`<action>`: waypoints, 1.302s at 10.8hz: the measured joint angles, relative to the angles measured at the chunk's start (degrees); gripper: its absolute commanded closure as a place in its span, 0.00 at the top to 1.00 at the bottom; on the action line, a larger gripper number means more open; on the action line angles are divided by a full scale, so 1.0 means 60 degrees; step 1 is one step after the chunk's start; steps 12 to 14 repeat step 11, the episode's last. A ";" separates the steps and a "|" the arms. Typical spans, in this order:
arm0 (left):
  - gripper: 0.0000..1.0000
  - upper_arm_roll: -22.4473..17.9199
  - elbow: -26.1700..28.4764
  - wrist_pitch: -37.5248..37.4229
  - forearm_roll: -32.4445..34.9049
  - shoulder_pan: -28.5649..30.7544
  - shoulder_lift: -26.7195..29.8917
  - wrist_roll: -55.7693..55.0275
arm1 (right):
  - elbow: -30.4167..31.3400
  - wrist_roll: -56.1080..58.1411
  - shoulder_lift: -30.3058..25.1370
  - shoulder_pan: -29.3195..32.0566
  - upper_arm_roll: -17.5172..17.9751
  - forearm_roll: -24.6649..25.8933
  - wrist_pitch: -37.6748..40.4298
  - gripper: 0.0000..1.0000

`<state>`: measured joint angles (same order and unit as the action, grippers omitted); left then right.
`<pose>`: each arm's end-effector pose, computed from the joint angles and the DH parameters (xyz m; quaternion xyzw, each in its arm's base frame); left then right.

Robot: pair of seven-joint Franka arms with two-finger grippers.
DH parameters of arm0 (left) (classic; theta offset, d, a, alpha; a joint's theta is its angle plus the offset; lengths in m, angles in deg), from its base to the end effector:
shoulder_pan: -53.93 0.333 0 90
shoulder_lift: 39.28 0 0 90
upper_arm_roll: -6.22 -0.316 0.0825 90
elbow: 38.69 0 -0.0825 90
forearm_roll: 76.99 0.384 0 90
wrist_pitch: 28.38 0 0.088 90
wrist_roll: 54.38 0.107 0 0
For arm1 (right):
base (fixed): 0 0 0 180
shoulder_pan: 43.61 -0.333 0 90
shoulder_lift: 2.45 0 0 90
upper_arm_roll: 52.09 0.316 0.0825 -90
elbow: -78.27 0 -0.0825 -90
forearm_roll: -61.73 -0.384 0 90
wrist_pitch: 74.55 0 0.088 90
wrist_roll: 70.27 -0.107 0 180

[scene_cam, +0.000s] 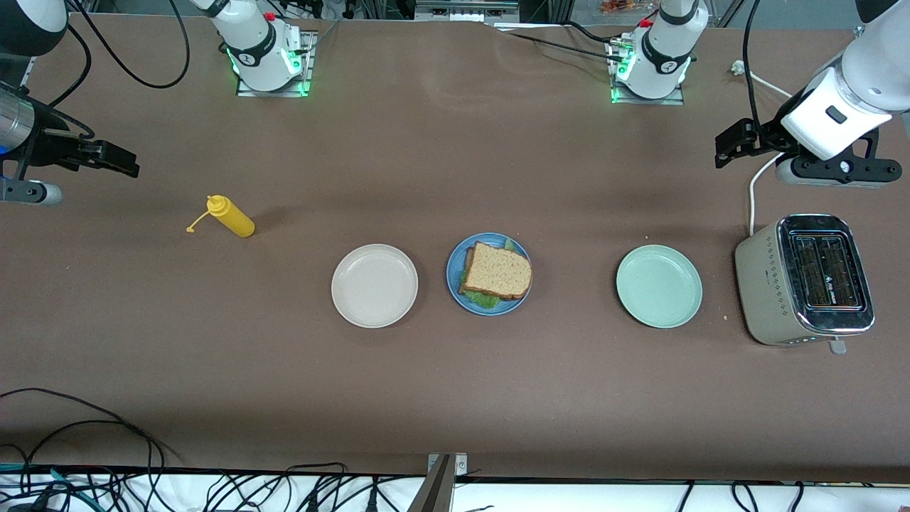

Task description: Make sandwich in blue plate with both arms

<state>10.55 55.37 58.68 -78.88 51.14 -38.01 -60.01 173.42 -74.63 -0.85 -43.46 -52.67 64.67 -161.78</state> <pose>0.5353 -0.0710 0.5992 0.9985 -0.0130 -0.0514 0.0100 0.5513 -0.0127 0.5634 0.9953 -0.0434 -0.0821 0.0284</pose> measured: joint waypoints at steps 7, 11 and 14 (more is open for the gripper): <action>1.00 0.0318 0.0000 0.0000 0.0001 0.0304 0.0028 0.0000 | -0.0214 -0.1158 -0.0083 -0.0059 0.0087 0.0000 -0.0009 1.00; 1.00 0.0318 0.0000 0.0000 0.0003 0.0378 0.0027 0.0000 | -0.0215 -0.1158 -0.0083 -0.0059 0.0087 0.0000 -0.0009 1.00; 1.00 0.0318 0.0000 0.0000 0.0003 0.0378 0.0027 0.0000 | -0.0215 -0.1158 -0.0083 -0.0059 0.0087 0.0000 -0.0009 1.00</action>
